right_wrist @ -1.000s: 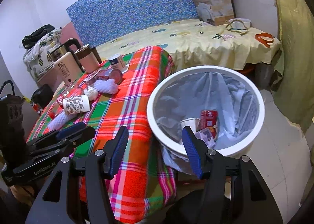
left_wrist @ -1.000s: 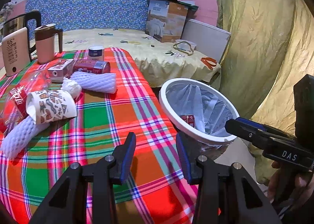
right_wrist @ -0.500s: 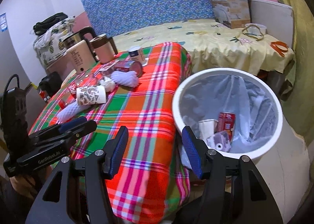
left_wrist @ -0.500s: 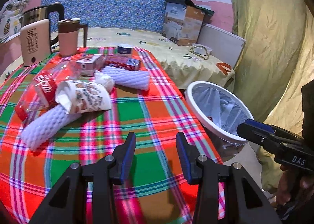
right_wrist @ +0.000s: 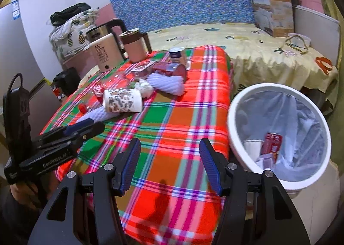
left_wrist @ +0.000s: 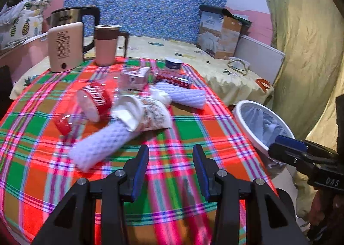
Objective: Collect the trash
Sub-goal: 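Grasp the white foam net sleeve with the left tool while the right tool approaches the patterned paper cup, then lift the foam sleeve with the left tool while the right tool grasps the patterned paper cup, then carry the sleeve and paper cup over the white bin with both tools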
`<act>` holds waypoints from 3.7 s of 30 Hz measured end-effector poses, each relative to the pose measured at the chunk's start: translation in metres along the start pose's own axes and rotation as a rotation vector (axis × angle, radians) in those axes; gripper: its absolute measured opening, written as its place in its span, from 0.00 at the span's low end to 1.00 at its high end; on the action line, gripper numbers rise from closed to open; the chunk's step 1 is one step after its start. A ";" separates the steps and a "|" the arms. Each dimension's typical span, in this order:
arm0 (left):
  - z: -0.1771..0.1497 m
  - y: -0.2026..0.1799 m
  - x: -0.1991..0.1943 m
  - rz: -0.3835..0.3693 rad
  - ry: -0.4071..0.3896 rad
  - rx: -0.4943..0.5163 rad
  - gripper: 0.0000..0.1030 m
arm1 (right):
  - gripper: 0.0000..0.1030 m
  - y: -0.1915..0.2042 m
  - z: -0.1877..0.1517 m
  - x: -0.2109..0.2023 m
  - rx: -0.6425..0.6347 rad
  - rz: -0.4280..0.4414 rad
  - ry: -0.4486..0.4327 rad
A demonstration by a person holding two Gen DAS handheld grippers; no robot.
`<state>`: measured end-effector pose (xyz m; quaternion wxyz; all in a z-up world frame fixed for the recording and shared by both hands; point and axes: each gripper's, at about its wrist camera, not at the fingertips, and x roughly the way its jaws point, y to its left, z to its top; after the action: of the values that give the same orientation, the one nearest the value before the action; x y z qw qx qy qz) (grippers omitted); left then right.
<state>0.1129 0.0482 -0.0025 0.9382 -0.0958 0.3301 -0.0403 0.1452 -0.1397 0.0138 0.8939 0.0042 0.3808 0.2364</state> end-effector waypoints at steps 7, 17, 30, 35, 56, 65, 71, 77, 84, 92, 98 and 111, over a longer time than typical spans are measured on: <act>0.007 0.031 0.000 0.057 -0.016 -0.029 0.43 | 0.57 0.009 0.003 0.006 -0.019 0.009 0.013; 0.013 0.057 0.014 0.100 -0.012 -0.021 0.48 | 0.57 0.017 0.007 0.017 -0.026 0.002 0.030; 0.023 0.070 0.019 0.063 -0.030 0.034 0.57 | 0.57 0.021 0.009 0.030 -0.028 0.005 0.055; 0.020 0.068 0.028 0.018 0.009 0.054 0.57 | 0.57 0.023 0.010 0.033 -0.029 0.008 0.061; 0.006 0.056 0.032 0.021 0.050 0.048 0.33 | 0.53 0.071 0.039 0.073 -0.146 0.086 0.049; 0.005 0.054 0.034 0.010 0.048 0.059 0.44 | 0.43 0.086 0.048 0.095 -0.185 0.083 0.058; 0.006 0.054 0.037 0.022 0.054 0.058 0.44 | 0.14 0.092 0.047 0.101 -0.206 0.082 0.056; 0.006 0.054 0.036 0.042 0.052 0.056 0.36 | 0.07 0.083 0.047 0.093 -0.177 0.079 0.045; 0.004 0.055 0.027 0.023 0.039 0.014 0.23 | 0.05 0.070 0.043 0.076 -0.125 0.088 0.028; 0.000 0.036 0.017 -0.019 0.044 0.014 0.13 | 0.04 0.049 0.033 0.050 -0.078 0.073 0.004; -0.002 0.017 0.010 -0.044 0.050 0.037 0.12 | 0.04 0.034 0.030 0.031 -0.042 0.055 -0.033; -0.002 -0.018 -0.001 -0.067 0.044 0.084 0.12 | 0.04 0.009 0.020 0.008 0.018 0.038 -0.073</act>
<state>0.1113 0.0303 0.0003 0.9321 -0.0664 0.3452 -0.0876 0.1601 -0.1253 0.0245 0.9025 0.0283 0.3499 0.2497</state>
